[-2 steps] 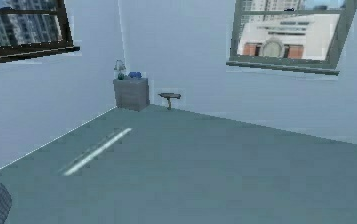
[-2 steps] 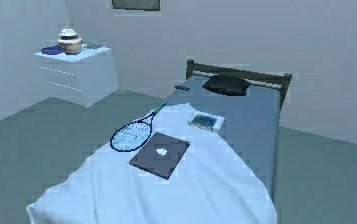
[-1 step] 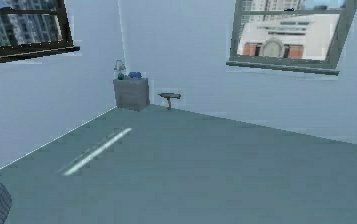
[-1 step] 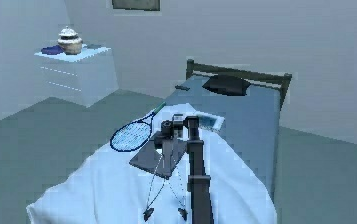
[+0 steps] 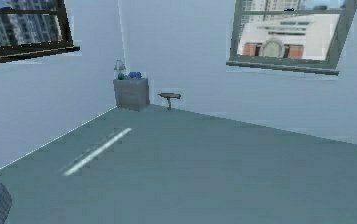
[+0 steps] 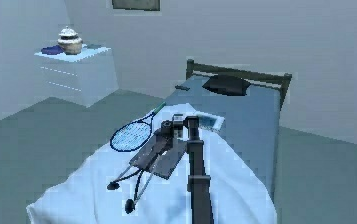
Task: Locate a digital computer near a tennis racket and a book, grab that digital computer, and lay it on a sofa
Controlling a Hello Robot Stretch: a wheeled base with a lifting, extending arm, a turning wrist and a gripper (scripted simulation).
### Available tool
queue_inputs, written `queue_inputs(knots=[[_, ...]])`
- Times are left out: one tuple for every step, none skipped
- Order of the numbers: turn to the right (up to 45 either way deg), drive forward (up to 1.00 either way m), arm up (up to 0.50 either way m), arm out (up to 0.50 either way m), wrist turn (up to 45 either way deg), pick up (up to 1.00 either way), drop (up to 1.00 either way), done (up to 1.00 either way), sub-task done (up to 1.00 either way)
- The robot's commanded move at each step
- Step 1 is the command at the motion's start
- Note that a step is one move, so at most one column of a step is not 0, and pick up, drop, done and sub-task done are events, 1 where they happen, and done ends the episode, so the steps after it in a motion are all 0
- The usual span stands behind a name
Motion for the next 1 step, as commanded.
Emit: queue_inputs(knots=[[0.0, 0.00, 0.00, 0.00, 45.0, 0.00, 0.00, 0.00, 0.00]])
